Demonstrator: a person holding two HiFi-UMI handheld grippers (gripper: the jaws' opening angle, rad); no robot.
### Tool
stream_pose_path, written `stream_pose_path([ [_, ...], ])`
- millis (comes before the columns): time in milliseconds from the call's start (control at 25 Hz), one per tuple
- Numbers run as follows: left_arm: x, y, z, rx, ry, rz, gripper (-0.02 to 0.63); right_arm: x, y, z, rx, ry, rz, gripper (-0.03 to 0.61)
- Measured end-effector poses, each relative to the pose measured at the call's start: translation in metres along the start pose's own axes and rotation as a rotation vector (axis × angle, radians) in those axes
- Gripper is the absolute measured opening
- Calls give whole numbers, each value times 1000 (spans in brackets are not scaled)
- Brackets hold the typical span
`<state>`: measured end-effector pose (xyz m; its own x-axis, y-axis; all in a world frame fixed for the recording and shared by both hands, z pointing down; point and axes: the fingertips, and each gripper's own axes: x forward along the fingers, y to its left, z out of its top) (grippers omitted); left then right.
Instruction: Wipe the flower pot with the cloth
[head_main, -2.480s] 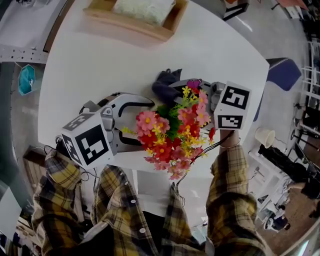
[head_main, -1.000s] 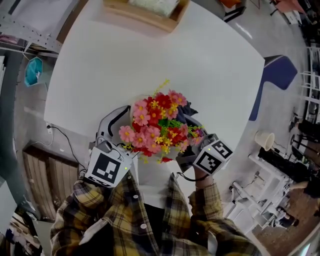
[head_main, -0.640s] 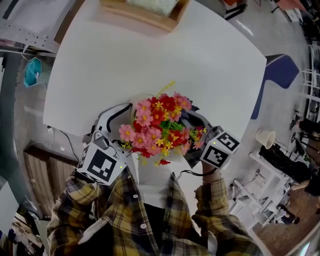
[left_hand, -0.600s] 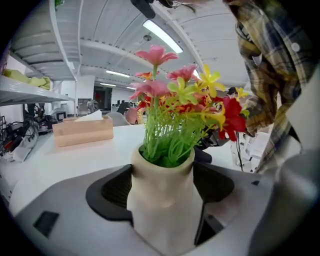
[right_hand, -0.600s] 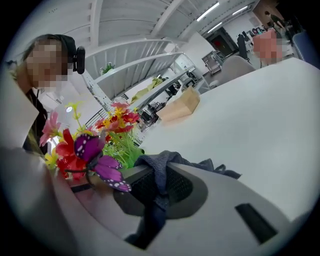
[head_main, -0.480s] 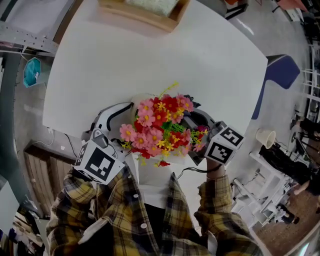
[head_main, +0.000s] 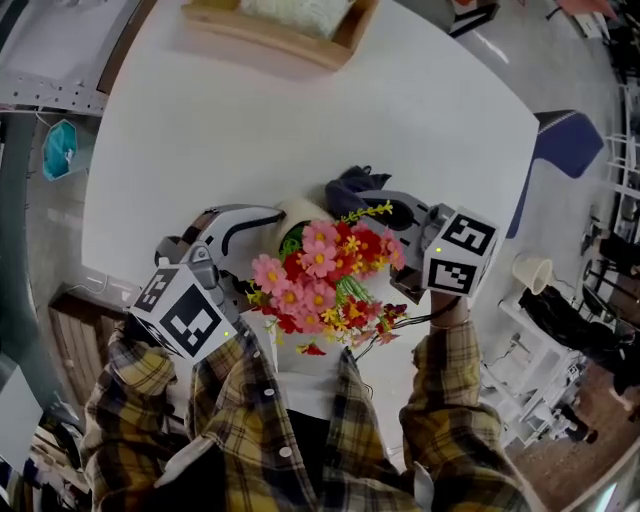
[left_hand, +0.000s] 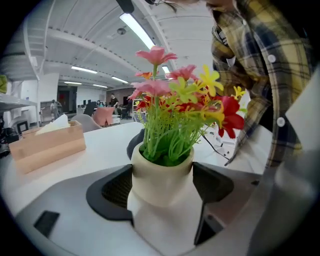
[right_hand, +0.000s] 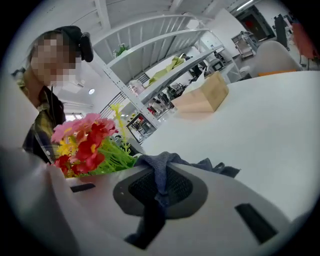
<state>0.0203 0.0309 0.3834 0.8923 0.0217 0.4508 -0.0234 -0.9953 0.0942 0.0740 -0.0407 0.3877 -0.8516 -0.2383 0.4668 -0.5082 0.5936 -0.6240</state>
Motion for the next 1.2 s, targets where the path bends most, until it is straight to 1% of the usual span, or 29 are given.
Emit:
stream_pose_path([
  [120,4,-2,0,52,30,-105,391,8,2,3,-23,36,61,12],
  [240,6,0,-1,87,48,-209,391,14,3,6,-23,50,111,12],
  [400,6,5,-2,123,76,-320,393,22,3,12,-5,43,144,12],
  [520,5,6,-1,136,85,-367,393,25,4,17,2,28,138,12],
  [640,5,7,-2,126,86,-373,393,26,3,17,12,15,124,12],
  [720,5,7,-2,103,79,-353,393,24,2,17,21,-3,109,12],
  [800,5,6,-3,60,62,-304,393,22,1,16,27,-28,81,12],
  [920,-4,7,-9,-20,34,-181,393,17,-1,15,47,-77,19,12],
  [1040,-20,3,-26,-111,36,-51,393,12,-4,12,89,-121,-56,12],
  [1200,-29,-24,-37,-246,18,123,393,-2,-5,4,159,-202,-187,12],
])
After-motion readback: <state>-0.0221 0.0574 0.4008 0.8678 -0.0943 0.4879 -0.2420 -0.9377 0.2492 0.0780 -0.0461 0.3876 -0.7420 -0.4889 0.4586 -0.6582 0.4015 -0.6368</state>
